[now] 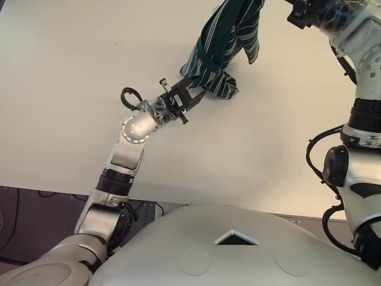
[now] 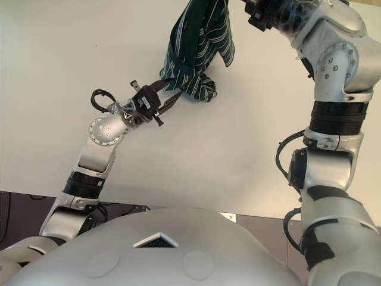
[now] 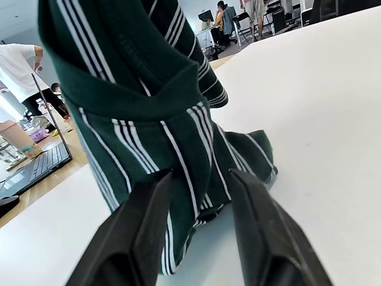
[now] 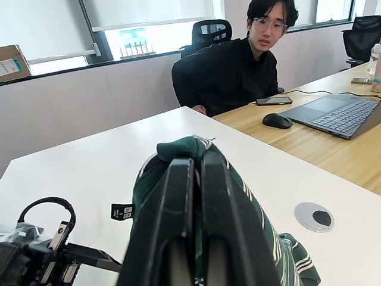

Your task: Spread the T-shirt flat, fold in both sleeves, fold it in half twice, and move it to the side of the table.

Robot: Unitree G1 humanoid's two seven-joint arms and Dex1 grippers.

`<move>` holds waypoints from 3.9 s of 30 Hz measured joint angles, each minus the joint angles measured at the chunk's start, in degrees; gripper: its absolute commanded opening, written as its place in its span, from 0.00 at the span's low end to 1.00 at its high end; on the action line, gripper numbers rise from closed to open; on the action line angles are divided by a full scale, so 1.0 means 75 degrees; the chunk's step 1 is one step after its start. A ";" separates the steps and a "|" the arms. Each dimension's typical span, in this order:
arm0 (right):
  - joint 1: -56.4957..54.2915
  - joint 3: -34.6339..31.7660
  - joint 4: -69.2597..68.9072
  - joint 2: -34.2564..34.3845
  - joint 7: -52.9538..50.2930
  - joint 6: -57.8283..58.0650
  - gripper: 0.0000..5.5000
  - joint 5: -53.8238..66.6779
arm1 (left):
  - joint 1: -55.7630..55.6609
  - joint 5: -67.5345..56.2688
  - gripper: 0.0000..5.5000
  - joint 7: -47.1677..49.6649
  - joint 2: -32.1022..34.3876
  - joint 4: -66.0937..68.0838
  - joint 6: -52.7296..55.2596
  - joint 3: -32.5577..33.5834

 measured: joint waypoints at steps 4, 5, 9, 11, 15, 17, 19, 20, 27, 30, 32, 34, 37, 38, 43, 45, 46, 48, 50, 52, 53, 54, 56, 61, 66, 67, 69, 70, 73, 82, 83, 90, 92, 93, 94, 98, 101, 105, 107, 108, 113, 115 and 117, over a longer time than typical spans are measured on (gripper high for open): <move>0.0000 0.0016 0.0005 0.0001 0.0014 0.0004 0.00 -0.0001 | -0.0284 0.0462 0.31 0.0476 -0.0193 0.0509 -0.0191 -0.0122; -0.0001 0.0016 0.0005 0.0001 0.0016 0.0005 0.00 -0.0001 | -0.0335 0.0562 0.27 0.0546 -0.0197 0.0612 -0.0264 -0.0124; 0.0000 0.0019 0.0005 0.0001 0.0020 0.0011 0.00 -0.0001 | -0.0537 0.1012 0.14 0.1027 -0.0242 0.0986 -0.0481 -0.0181; 0.0000 0.0022 0.0005 0.0002 0.0031 0.0041 0.00 -0.0001 | -0.0554 0.1140 0.08 0.1149 -0.0248 0.1100 -0.0571 -0.0227; -0.0001 0.0029 0.0010 0.0001 0.0095 0.0075 0.00 -0.0001 | -0.0575 0.1226 0.01 0.1293 -0.0242 0.1261 -0.0661 -0.0238; -0.0001 0.0028 0.0019 0.0001 0.0094 0.0075 0.00 -0.0001 | -0.0582 0.1227 0.01 0.1338 -0.0236 0.1272 -0.0695 -0.0232; -0.0001 0.0027 0.0036 0.0001 0.0088 0.0074 0.00 -0.0003 | -0.0586 0.1219 0.01 0.1376 -0.0218 0.1272 -0.0800 -0.0178; -0.0002 0.0022 0.0065 0.0002 0.0077 0.0073 0.00 -0.0010 | -0.0599 0.1177 0.01 0.1446 -0.0196 0.1258 -0.1068 -0.0083; -0.0502 -0.0353 0.1521 0.0005 -0.0681 -0.0947 0.00 -0.0666 | -0.3386 -0.2637 0.01 0.0582 -0.0277 0.1214 -0.1087 0.2001; -0.1305 -0.0309 0.2934 0.0034 -0.0727 -0.2128 0.00 -0.1266 | -0.5484 -0.2629 0.01 -0.0113 0.0041 0.3514 -0.0602 0.2154; -0.1983 -0.0302 0.3977 0.0197 -0.0675 -0.2971 0.00 -0.1622 | -0.6645 -0.2076 0.01 -0.0381 0.0414 0.5121 -0.0658 0.2009; -0.2967 -0.0170 0.5457 0.0298 -0.0705 -0.4049 0.00 -0.2144 | -0.8068 -0.0993 0.01 -0.0233 0.0669 0.7200 -0.0843 0.1480; -0.4463 0.0028 0.7210 0.0374 -0.1046 -0.5420 0.00 -0.2929 | -0.9672 0.0420 0.01 0.0463 0.0655 0.8970 -0.0984 0.0711; -0.4728 0.0057 0.7532 0.0474 -0.1187 -0.5699 0.00 -0.3111 | -0.9935 0.0660 0.01 0.0632 0.0608 0.9156 -0.1004 0.0543; -0.5876 0.0257 0.9112 0.0506 -0.1998 -0.6518 0.00 -0.4053 | -1.1054 0.2238 0.01 0.1728 0.0444 0.9903 -0.0857 -0.0266; -0.6234 0.0271 0.9344 0.0468 -0.2297 -0.6697 0.00 -0.4361 | -1.1411 0.2481 0.01 0.2004 0.0477 0.9968 -0.0793 -0.0301; -0.6361 0.0295 0.9411 0.0395 -0.2452 -0.6749 0.00 -0.4552 | -1.1611 0.2574 0.01 0.2105 0.0483 0.9982 -0.0777 -0.0299; -0.6550 0.0327 0.9536 0.0135 -0.2668 -0.6767 0.00 -0.4819 | -1.1819 0.2729 0.01 0.2297 0.0525 0.9995 -0.0757 -0.0293; -0.6647 0.0321 0.9615 -0.0054 -0.2711 -0.6775 0.00 -0.4972 | -1.1907 0.2895 0.01 0.2422 0.0513 1.0006 -0.0760 -0.0308; -0.6750 0.0261 0.9631 -0.0098 -0.2658 -0.6814 0.00 -0.5033 | -1.1956 0.3022 0.01 0.2538 0.0532 1.0014 -0.0809 -0.0315; -0.6761 0.0214 0.9626 -0.0100 -0.2455 -0.6895 0.00 -0.5029 | -1.1960 0.3025 0.01 0.2529 0.0560 1.0015 -0.0921 -0.0280; -0.6761 0.0166 0.9626 -0.0105 -0.2215 -0.6946 0.00 -0.5016 | -1.1960 0.3024 0.01 0.2473 0.0626 1.0015 -0.1041 -0.0247; -0.6639 -0.0032 0.9497 -0.0135 -0.1052 -0.7054 0.00 -0.4776 | -1.1907 0.2896 0.01 0.2076 0.0797 1.0006 -0.1485 -0.0085; -0.4658 -0.0377 0.7393 -0.0461 0.2866 -0.5551 0.00 -0.3099 | -1.1169 0.1172 0.01 -0.0999 0.1006 0.9917 -0.2342 0.1108; -0.0688 -0.0684 0.3824 -0.1646 0.4703 -0.2676 0.00 -0.1113 | -0.9039 -0.1479 0.01 -0.4460 0.1392 0.7423 -0.0530 0.1702; 0.0108 -0.0722 0.3258 -0.1832 0.4899 -0.2223 0.00 -0.0761 | -0.8307 -0.2032 0.01 -0.4854 0.1548 0.6614 -0.0044 0.1707; 0.1417 -0.0805 0.2271 -0.1910 0.5149 -0.1541 0.00 -0.0286 | -0.6739 -0.2843 0.01 -0.5425 0.1859 0.5144 0.0686 0.1671; 0.2110 -0.0774 0.1667 -0.1910 0.5235 -0.1255 0.00 -0.0114 | -0.5790 -0.3120 0.01 -0.5705 0.2063 0.4328 0.0924 0.1574; 0.4354 -0.0077 -0.0876 -0.2084 0.5337 -0.0910 0.00 -0.0210 | -0.2439 -0.3225 0.01 -0.6646 0.3157 0.1514 0.1177 0.0807; 0.6891 0.1178 -0.4813 -0.3711 0.4310 -0.0633 0.00 -0.1583 | 0.1279 -0.1936 0.01 -0.7174 0.5331 -0.2329 0.0809 -0.0067; 0.6940 0.1202 -0.4913 -0.3712 0.4122 -0.0406 0.00 -0.1651 | 0.1312 -0.1930 0.01 -0.7155 0.5404 -0.2327 0.0775 -0.0067; 0.6984 0.1117 -0.5507 -0.4003 0.4011 0.0243 0.17 -0.0812 | 0.1455 -0.1935 0.15 -0.6815 0.5449 -0.2516 0.1266 -0.0082; 0.6743 0.0866 -0.5458 -0.4007 0.4121 0.0482 0.24 -0.0330 | 0.1463 -0.2099 0.19 -0.6965 0.5535 -0.2699 0.1609 -0.0091; 0.6501 0.0703 -0.5314 -0.4007 0.4154 0.0601 0.29 -0.0062 | 0.1463 -0.2434 0.19 -0.7164 0.5659 -0.2945 0.1960 -0.0087; 0.6115 0.0463 -0.4993 -0.3979 0.4152 0.0675 0.29 0.0194 | 0.1451 -0.2934 0.19 -0.7423 0.5833 -0.3271 0.2414 -0.0043; 0.4184 0.0503 -0.2920 -0.2748 0.2758 -0.0303 0.29 -0.0623 | 0.0293 -0.4520 0.19 -0.7583 0.5482 -0.2975 0.3575 0.0692; 0.2890 0.1180 -0.1040 -0.1400 0.1323 -0.1420 0.29 -0.1832 | -0.1530 -0.4240 0.19 -0.6494 0.3957 -0.1142 0.3570 0.0743; 0.1844 0.1716 0.1471 -0.0104 -0.0195 -0.2681 0.29 -0.3165 | -0.3366 -0.2565 0.19 -0.4115 0.1563 0.2419 0.2343 0.0155; 0.1492 0.1866 0.2529 0.0350 -0.0641 -0.3144 0.29 -0.3503 | -0.3987 -0.1909 0.19 -0.2931 0.0664 0.4130 0.1690 -0.0002; 0.1336 0.1900 0.3061 0.0566 -0.0832 -0.3331 0.29 -0.3702 | -0.4229 -0.1605 0.19 -0.2365 0.0322 0.4973 0.1379 -0.0042; 0.0675 0.2431 0.5163 0.0819 -0.1222 -0.4642 0.29 -0.4708 | -0.4940 -0.0868 0.19 -0.0526 -0.0582 0.8120 0.0235 0.0137; 0.0790 0.2251 0.5296 0.0689 -0.1315 -0.4914 0.29 -0.4787 | -0.4982 -0.0886 0.19 -0.0302 -0.0517 0.8556 0.0012 0.0458; 0.0962 0.1960 0.5324 0.0296 -0.1341 -0.5015 0.29 -0.4774 | -0.4973 -0.0892 0.19 -0.0242 -0.0466 0.8760 -0.0171 0.0668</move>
